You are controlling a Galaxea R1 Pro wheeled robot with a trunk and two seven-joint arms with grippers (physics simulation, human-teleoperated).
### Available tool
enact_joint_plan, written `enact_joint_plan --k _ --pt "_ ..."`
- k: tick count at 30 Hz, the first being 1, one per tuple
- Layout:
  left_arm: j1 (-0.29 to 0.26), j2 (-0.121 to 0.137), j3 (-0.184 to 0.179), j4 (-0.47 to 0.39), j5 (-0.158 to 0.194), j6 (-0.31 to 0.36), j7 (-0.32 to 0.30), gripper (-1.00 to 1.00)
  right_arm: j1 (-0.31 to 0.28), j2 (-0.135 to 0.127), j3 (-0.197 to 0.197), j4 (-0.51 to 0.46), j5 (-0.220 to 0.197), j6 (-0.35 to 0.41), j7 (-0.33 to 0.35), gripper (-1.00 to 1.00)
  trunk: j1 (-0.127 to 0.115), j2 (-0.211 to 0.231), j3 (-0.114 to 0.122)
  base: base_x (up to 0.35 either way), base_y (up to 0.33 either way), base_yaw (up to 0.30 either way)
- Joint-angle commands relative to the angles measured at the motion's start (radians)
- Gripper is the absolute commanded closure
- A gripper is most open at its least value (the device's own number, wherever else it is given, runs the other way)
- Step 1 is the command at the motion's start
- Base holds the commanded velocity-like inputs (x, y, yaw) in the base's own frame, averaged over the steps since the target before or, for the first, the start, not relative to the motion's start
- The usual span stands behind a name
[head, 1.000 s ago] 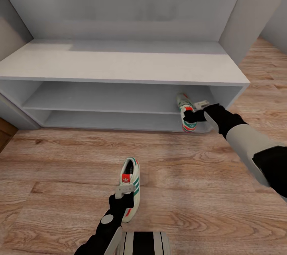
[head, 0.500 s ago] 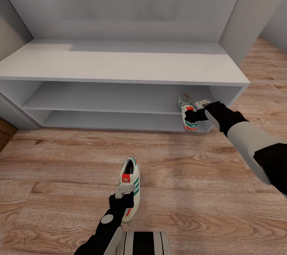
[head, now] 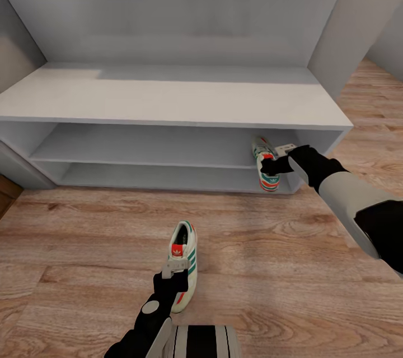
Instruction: Pick up the two gym shoes and the two sandals from the corridor floor and place them onto the hallstand (shoe rack) in the corridor, making sure they are on the rack and not on the floor. Arrange them so the two gym shoes are next to each other and the two sandals are next to each other.
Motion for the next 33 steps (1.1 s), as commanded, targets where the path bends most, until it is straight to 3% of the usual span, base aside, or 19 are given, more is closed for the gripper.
enact_joint_plan --k 1,22,23,25,33 --pt "0.000 0.000 0.000 0.000 -0.001 0.000 0.000 1.00 0.001 0.000 -0.003 -0.001 0.012 -0.002 -0.001 1.00 0.018 0.000 0.000 0.057 0.000 0.000" --pt "0.000 0.000 0.001 -0.002 -0.002 0.001 0.000 1.00 0.001 -0.001 -0.002 -0.029 0.010 0.042 -0.004 1.00 0.018 0.000 0.000 0.010 0.000 0.000" --pt "-0.006 -0.006 0.000 -0.008 -0.004 0.007 -0.002 1.00 -0.006 -0.007 -0.008 -0.037 0.028 0.042 -0.009 1.00 0.003 0.008 0.000 0.000 0.000 0.000" --pt "-0.017 -0.007 0.000 -0.013 -0.004 0.007 -0.002 1.00 -0.018 -0.015 -0.008 -0.049 0.048 0.042 -0.009 1.00 0.003 0.008 0.000 0.000 0.000 0.000" --pt "-0.025 -0.007 0.000 -0.013 -0.004 0.007 -0.002 1.00 -0.044 -0.015 -0.008 -0.055 0.048 0.042 -0.009 1.00 0.003 0.008 0.000 0.000 0.000 0.000"
